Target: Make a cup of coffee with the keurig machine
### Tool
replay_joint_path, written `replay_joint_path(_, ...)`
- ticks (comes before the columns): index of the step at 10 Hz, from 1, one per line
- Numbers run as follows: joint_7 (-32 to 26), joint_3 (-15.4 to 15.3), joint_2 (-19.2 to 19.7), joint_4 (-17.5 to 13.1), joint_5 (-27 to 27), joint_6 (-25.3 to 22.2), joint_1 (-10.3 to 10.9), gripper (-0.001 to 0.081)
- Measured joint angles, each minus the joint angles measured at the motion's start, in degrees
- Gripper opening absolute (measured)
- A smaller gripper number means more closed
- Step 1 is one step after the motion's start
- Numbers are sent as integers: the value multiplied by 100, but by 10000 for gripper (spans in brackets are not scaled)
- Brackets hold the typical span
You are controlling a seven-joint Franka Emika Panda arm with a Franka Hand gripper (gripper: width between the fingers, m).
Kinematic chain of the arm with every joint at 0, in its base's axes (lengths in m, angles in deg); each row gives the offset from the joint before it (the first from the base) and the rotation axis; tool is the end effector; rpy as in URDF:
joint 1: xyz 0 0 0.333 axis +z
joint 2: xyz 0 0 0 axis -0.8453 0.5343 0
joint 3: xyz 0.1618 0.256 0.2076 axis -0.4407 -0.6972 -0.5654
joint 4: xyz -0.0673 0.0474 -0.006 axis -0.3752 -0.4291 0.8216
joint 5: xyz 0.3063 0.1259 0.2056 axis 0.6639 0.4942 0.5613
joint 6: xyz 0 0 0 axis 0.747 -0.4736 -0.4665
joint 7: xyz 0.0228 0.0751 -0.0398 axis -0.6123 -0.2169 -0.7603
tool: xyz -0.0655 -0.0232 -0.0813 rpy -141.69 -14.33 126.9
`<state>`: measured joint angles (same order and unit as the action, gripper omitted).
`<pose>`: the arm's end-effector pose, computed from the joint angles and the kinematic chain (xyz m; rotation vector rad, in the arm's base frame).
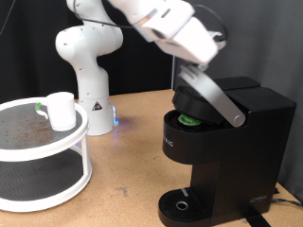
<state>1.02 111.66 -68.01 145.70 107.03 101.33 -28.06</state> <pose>0.4860 0.0435 0.5218 -2.2561 -0.9536 -0.5627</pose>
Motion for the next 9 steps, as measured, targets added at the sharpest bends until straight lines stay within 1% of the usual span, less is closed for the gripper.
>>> replay_joint_path(2,-281,183,0,79,-213,-126,-153,3)
replay_joint_path(4,-517,295,5,256,-463,-100,-280,3)
replay_joint_path(5,-560,312,11,368,-549,37,-338,3)
replay_joint_path(7,-594,328,79,612,-600,425,-374,3)
replay_joint_path(9,-670,368,206,691,-556,567,-377,3)
